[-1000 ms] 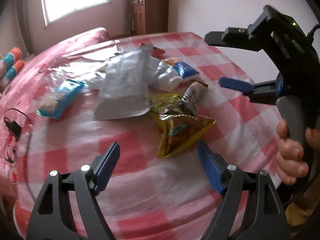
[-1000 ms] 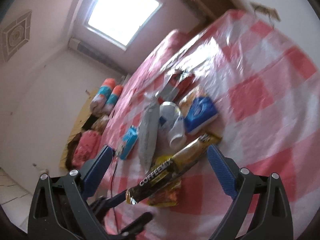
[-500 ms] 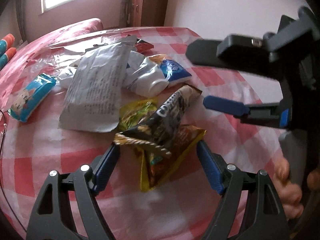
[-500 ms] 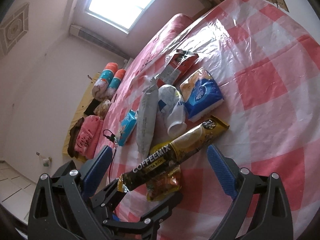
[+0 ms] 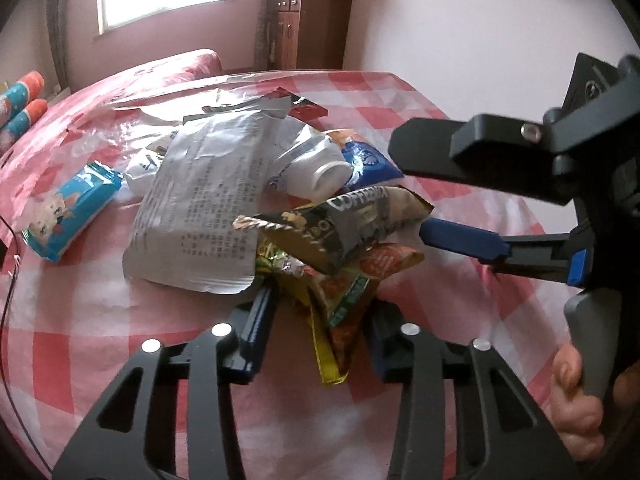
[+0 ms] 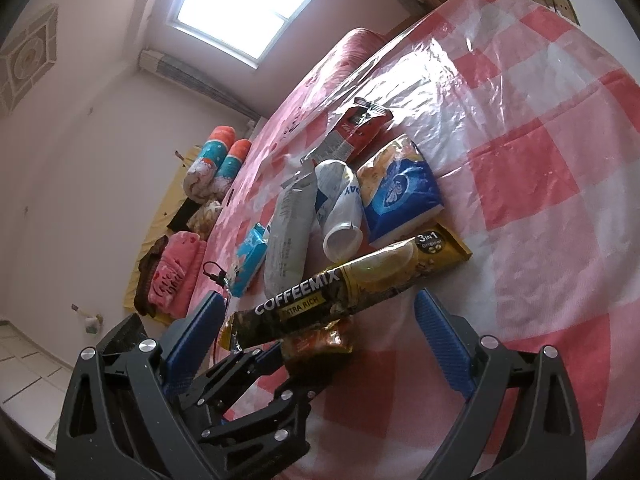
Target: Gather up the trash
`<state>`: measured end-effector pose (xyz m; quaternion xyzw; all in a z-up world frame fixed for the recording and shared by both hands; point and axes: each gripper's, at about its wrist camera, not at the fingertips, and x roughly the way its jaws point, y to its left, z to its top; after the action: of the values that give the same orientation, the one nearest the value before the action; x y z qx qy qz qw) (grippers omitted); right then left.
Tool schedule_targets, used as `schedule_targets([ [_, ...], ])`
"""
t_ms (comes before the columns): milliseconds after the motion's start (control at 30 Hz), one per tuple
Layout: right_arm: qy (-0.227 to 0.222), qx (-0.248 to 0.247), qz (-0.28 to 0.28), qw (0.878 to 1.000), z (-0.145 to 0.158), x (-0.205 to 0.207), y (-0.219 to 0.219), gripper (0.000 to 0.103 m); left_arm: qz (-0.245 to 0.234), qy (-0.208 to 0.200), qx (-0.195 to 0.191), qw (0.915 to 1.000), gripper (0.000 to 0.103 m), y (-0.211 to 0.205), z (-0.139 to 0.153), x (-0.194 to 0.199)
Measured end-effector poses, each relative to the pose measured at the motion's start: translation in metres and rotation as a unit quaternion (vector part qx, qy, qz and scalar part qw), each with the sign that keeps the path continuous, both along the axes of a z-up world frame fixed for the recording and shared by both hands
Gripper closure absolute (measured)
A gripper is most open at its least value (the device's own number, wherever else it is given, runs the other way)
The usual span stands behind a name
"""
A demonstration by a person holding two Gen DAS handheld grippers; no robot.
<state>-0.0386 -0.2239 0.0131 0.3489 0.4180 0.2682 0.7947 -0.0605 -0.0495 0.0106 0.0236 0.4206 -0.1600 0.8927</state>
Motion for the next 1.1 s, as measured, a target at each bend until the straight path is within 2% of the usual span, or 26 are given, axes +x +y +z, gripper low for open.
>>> schedule_targets([
  [133, -0.007, -0.009, -0.002, 1.0, 0.001, 0.0, 0.001, 0.009, -0.003, -0.004, -0.003, 1.0, 0.074, 0.007, 0.002, -0.004],
  [167, -0.009, -0.012, -0.003, 1.0, 0.001, 0.0, 0.002, 0.009, -0.005, -0.003, -0.004, 1.0, 0.081, 0.01, 0.002, -0.004],
  [433, -0.014, -0.045, -0.015, 0.999, 0.004, -0.002, 0.004, 0.009, -0.01, 0.011, 0.01, 0.9998, 0.08, 0.046, 0.001, -0.019],
  [533, -0.015, -0.064, -0.023, 0.998, 0.004, -0.003, 0.004, 0.009, -0.016, 0.019, 0.013, 0.9996, 0.072, 0.058, 0.002, -0.023],
  [567, -0.015, -0.07, -0.026, 0.997, 0.005, -0.003, 0.004, 0.009, -0.013, 0.021, 0.02, 0.9995, 0.065, 0.062, 0.002, -0.025],
  [600, -0.015, -0.079, -0.029, 0.996, 0.005, -0.003, 0.004, 0.009, -0.009, 0.024, 0.025, 0.9994, 0.052, 0.066, 0.002, -0.027],
  [633, -0.016, -0.083, -0.03, 0.996, 0.005, -0.003, 0.005, 0.009, -0.006, 0.028, 0.028, 0.9992, 0.048, 0.07, 0.002, -0.028],
  [833, -0.025, -0.122, -0.026, 0.992, 0.008, -0.004, 0.017, 0.008, -0.013, 0.008, 0.044, 0.9989, 0.038, 0.083, 0.021, -0.032],
  [1033, -0.032, -0.135, -0.006, 0.99, 0.009, -0.004, 0.028, 0.008, -0.042, -0.039, 0.088, 0.9945, 0.031, 0.081, 0.038, -0.008],
  [1100, -0.037, -0.141, -0.003, 0.989, 0.01, -0.004, 0.032, 0.009, -0.051, -0.043, 0.088, 0.9939, 0.029, 0.081, 0.041, 0.004],
])
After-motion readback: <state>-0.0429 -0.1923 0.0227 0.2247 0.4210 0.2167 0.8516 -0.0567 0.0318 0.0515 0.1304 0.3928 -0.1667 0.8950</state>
